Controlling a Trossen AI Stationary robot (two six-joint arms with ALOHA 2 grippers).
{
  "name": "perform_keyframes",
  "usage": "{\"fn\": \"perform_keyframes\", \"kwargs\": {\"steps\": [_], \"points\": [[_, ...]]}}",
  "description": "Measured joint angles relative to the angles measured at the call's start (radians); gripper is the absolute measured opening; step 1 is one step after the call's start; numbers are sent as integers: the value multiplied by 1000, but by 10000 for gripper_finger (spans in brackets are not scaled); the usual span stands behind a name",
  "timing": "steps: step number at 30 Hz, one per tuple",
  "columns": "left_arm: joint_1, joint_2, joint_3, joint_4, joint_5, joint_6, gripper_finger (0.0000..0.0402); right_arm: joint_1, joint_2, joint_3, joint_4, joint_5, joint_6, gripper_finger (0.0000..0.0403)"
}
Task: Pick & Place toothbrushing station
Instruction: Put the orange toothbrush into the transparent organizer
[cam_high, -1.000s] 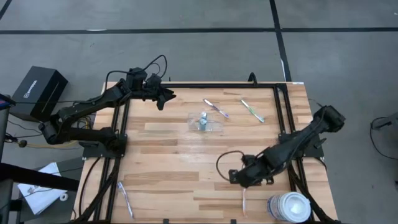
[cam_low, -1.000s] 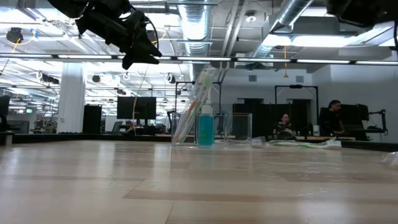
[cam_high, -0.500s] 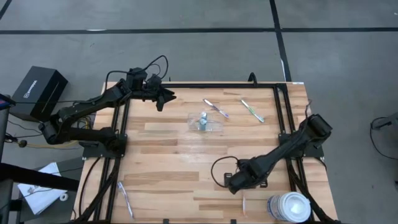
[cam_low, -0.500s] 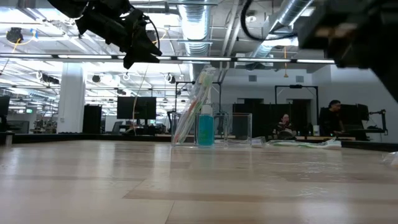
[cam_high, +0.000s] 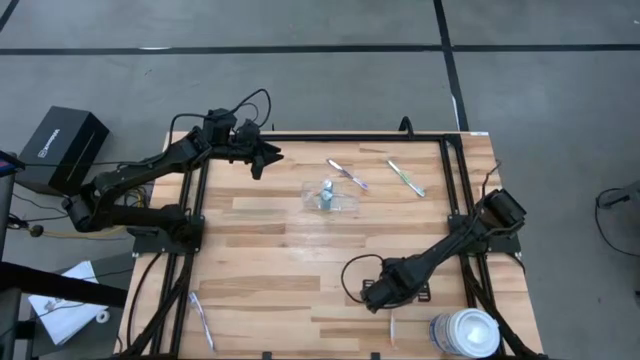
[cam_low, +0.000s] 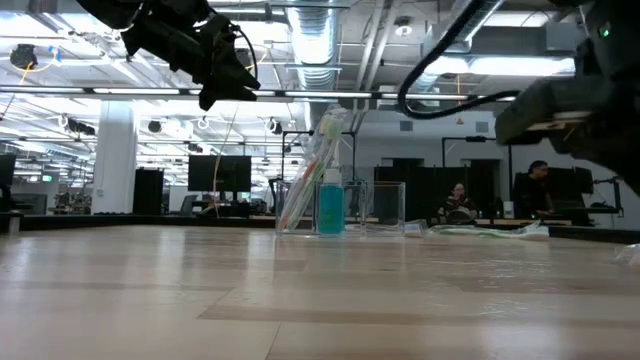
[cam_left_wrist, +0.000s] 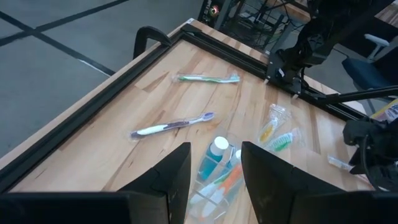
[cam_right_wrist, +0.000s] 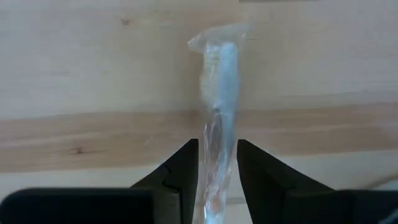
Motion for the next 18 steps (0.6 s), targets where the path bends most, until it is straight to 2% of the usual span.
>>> {"fn": "perform_keyframes", "kwargs": {"steps": [11,13,16,18], "points": [[0,0,0,-6,-1,0,136,-2,-5,-78,109,0,0,95],[0,0,0,-11,-1,-4,136,-3,-7,-87,131,2,-5,73],[0,0,0,-18,-1,-8,136,-9,-7,-89,151,30,-38,18],[0,0,0,-25,-1,-8,136,-19,-15,-91,151,52,-57,14]]}}
